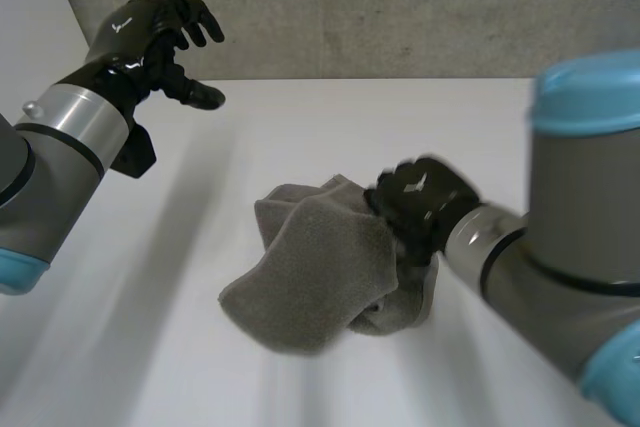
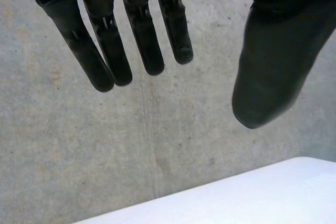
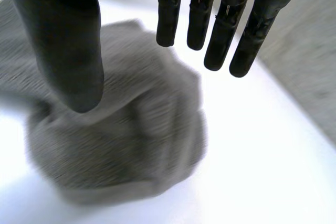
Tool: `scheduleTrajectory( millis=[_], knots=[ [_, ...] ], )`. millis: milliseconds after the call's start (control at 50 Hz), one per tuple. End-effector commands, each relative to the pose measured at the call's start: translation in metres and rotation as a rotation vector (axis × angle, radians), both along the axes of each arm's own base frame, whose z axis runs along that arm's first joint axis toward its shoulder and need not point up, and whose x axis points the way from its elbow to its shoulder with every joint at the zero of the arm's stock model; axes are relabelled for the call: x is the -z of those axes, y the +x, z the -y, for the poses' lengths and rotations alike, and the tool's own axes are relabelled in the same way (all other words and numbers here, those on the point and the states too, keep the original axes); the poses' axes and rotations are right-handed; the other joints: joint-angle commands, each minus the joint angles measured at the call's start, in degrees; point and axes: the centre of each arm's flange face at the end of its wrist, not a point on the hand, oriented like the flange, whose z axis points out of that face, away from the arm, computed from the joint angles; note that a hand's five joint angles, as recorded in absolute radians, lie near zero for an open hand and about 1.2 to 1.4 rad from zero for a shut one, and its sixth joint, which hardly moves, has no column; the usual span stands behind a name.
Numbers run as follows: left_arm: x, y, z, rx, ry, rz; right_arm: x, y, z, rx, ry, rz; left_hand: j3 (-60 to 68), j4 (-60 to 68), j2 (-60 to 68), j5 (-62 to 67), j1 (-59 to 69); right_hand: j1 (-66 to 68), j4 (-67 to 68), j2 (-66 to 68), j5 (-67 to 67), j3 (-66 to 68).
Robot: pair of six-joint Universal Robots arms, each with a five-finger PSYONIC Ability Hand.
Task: Fold the towel.
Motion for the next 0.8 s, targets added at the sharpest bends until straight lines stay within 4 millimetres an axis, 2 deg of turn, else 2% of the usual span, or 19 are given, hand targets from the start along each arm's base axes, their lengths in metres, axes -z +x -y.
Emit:
scheduleTrajectory(
  millis=[20,160,200,220,260,280,320,340,380,400,440,460,500,560,680,760,800],
  knots=[
    [0.012,-0.001,-0.008,0.010,0.046,0.019,-0.043,-0.009,0.009,-0.004,-0.101,0.143,-8.19,-8.34,-8.46,-17.82,-8.16,-7.65,-8.06,-8.49,-6.06,-8.29],
    [0.033,0.005,-0.023,0.010,0.156,0.062,-0.053,-0.004,0.022,-0.015,-0.115,0.177,-15.26,-15.41,-15.53,-24.89,-15.23,-10.53,-10.94,-11.37,-8.94,-11.17],
    [0.046,0.011,-0.034,-0.003,0.222,0.086,-0.042,0.005,0.035,-0.035,-0.091,0.168,-19.43,-19.59,-19.70,-29.06,-19.40,-12.54,-12.95,-13.38,-10.95,-13.18],
    [0.046,0.011,-0.034,-0.003,0.223,0.086,-0.042,0.005,0.035,-0.035,-0.091,0.168,-19.46,-19.62,-19.73,-29.09,-19.43,-12.55,-12.96,-13.39,-10.96,-13.19],
    [0.063,0.016,-0.044,-0.010,0.286,0.109,-0.033,0.016,0.046,-0.069,-0.072,0.171,-27.34,-27.50,-27.61,-36.97,-27.31,-12.38,-12.79,-13.22,-10.79,-13.02],
    [0.063,0.016,-0.044,-0.010,0.286,0.109,-0.033,0.016,0.046,-0.069,-0.072,0.171,-27.37,-27.52,-27.64,-37.00,-27.34,-12.38,-12.79,-13.22,-10.79,-13.02],
    [0.080,0.020,-0.053,-0.010,0.344,0.133,-0.018,0.028,0.056,-0.117,-0.036,0.172,-27.54,-27.69,-27.81,-37.17,-27.51,-12.21,-12.62,-13.05,-10.62,-12.85],
    [0.081,0.020,-0.053,-0.010,0.345,0.133,-0.018,0.028,0.056,-0.118,-0.036,0.172,-27.54,-27.69,-27.81,-37.17,-27.51,-12.21,-12.62,-13.05,-10.62,-12.85],
    [0.099,0.022,-0.062,-0.008,0.407,0.159,-0.004,0.040,0.062,-0.176,-0.001,0.177,-29.04,-29.19,-29.31,-38.67,-29.01,-12.21,-12.62,-13.05,-10.62,-12.85],
    [0.100,0.022,-0.062,-0.008,0.407,0.159,-0.004,0.040,0.062,-0.177,-0.001,0.177,-29.05,-29.20,-29.32,-38.68,-29.02,-12.21,-12.62,-13.05,-10.62,-12.85],
    [0.116,0.024,-0.069,-0.004,0.462,0.181,0.011,0.050,0.069,-0.223,0.030,0.184,-29.22,-29.37,-29.49,-38.85,-29.19,-12.21,-12.62,-13.05,-10.62,-12.85],
    [0.116,0.024,-0.069,-0.004,0.462,0.181,0.011,0.050,0.069,-0.223,0.030,0.184,-29.22,-29.37,-29.49,-38.85,-29.19,-12.21,-12.62,-13.05,-10.62,-12.85],
    [0.137,0.023,-0.072,0.005,0.524,0.208,0.024,0.059,0.074,-0.259,0.052,0.187,-28.89,-29.04,-29.16,-38.52,-28.85,-12.04,-12.45,-12.88,-10.46,-12.68],
    [0.145,0.022,-0.073,0.010,0.546,0.220,0.031,0.063,0.077,-0.272,0.065,0.188,-28.72,-28.87,-28.99,-38.35,-28.68,-11.87,-12.29,-12.72,-10.29,-12.51],
    [0.182,0.016,-0.067,-0.029,0.598,0.276,0.072,0.077,0.082,-0.302,0.152,0.147,-27.37,-27.53,-27.64,-37.00,-27.34,-11.37,-11.78,-12.21,-9.78,-12.01],
    [0.191,0.010,-0.067,-0.022,0.604,0.298,0.082,0.078,0.082,-0.303,0.175,0.124,-25.86,-26.01,-26.13,-35.49,-25.82,-9.69,-10.10,-10.53,-8.10,-10.33],
    [0.200,0.005,-0.066,-0.004,0.606,0.337,0.087,0.077,0.083,-0.308,0.173,0.099,-21.68,-21.83,-21.95,-31.31,-21.65,-2.67,-3.09,-3.52,-1.09,-3.31]
  ],
)
